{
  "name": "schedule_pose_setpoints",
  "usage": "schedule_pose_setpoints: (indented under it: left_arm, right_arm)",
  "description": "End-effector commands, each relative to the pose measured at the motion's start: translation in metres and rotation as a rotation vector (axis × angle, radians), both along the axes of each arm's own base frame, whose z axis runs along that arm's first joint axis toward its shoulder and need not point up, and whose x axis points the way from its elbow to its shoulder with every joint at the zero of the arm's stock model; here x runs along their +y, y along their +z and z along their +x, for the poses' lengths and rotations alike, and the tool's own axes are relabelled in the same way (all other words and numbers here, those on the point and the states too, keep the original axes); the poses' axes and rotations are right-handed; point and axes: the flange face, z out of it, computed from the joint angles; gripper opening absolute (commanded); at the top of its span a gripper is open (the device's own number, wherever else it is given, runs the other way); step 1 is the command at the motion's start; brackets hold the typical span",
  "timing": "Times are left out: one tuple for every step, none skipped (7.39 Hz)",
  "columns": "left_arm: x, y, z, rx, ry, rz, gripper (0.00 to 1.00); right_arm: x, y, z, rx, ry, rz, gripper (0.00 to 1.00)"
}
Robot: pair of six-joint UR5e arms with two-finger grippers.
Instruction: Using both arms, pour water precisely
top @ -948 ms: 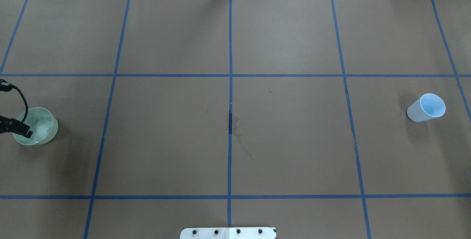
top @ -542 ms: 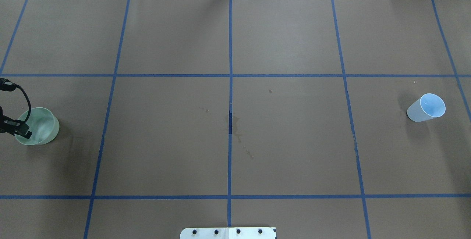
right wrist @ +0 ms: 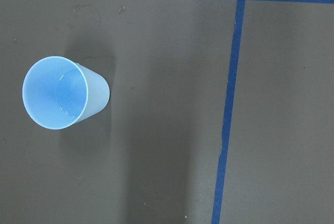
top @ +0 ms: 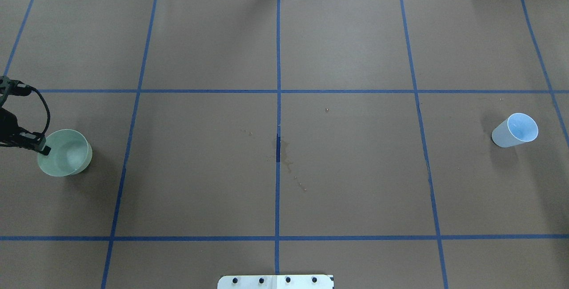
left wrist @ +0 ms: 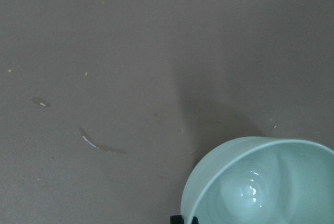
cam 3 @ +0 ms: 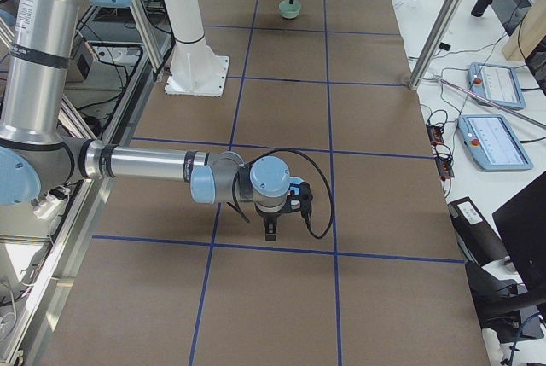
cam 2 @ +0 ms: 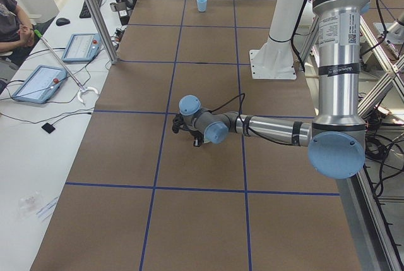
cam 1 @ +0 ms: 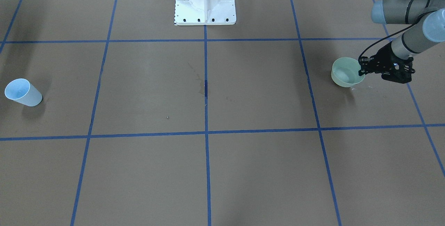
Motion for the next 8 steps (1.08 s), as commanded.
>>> schedule_pose_setpoints:
  left_arm:
    - [-0.036, -0.083, 0.026, 0.082, -0.109, -0.053, 0.0]
    - [-0.049, -0.127, 0.046, 0.125, -0.151, -0.087, 0.0]
    - [-0.046, -0.168, 0.09, 0.157, -0.141, -0.124, 0.0]
    - [-0.036, -0.211, 0.14, 0.171, -0.113, -0.181, 0.0]
    - [-0.04, -0.27, 0.177, 0.142, -0.128, -0.194, 0.0]
    - [-0.028, -0.314, 0.223, 0.084, -0.13, -0.17, 0.0]
    - [-0.012, -0.356, 0.273, 0.062, -0.132, -0.171, 0.0]
    - [-0.015, -0.372, 0.312, 0.04, -0.138, -0.173, 0.0]
  right_arm:
    - [-0.001, 0.0, 0.0, 0.001, 0.0, 0.001, 1.0]
    - [-0.002, 0.0, 0.0, 0.001, 0.001, -0.002, 1.0]
    - [-0.004, 0.001, 0.001, 0.004, 0.001, 0.002, 1.0]
    - [-0.005, 0.003, 0.001, 0.005, 0.0, 0.001, 1.0]
    - [-0.006, 0.003, 0.001, 0.009, 0.0, 0.002, 1.0]
    - [-0.005, 0.006, 0.003, 0.039, -0.001, 0.006, 1.0]
    - [-0.005, 0.006, 0.003, 0.041, -0.001, 0.006, 1.0]
    - [-0.006, 0.006, 0.003, 0.043, -0.002, 0.009, 1.0]
